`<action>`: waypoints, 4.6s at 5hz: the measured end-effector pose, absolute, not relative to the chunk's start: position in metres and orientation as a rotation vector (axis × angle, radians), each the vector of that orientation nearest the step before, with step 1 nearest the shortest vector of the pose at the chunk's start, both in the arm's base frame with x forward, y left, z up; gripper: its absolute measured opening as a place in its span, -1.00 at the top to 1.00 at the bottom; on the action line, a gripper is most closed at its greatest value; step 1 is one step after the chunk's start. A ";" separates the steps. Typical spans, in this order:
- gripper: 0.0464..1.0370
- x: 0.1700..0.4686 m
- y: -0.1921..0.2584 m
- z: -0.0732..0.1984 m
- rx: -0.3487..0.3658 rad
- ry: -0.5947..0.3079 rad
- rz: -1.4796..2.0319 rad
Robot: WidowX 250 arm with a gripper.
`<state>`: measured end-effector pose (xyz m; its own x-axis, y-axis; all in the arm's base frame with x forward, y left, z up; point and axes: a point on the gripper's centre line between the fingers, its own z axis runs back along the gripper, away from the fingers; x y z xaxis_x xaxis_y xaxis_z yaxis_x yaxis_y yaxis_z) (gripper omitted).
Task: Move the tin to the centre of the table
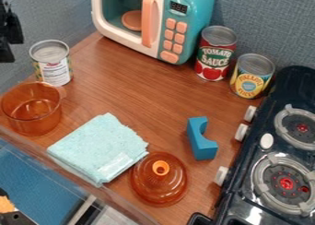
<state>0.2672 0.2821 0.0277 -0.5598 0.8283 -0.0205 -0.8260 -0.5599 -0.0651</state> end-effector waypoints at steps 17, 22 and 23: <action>-0.93 0.335 0.078 0.072 -0.119 -0.111 1.766; -0.93 0.335 0.078 0.072 -0.119 -0.111 1.766; -0.93 0.335 0.078 0.072 -0.119 -0.111 1.766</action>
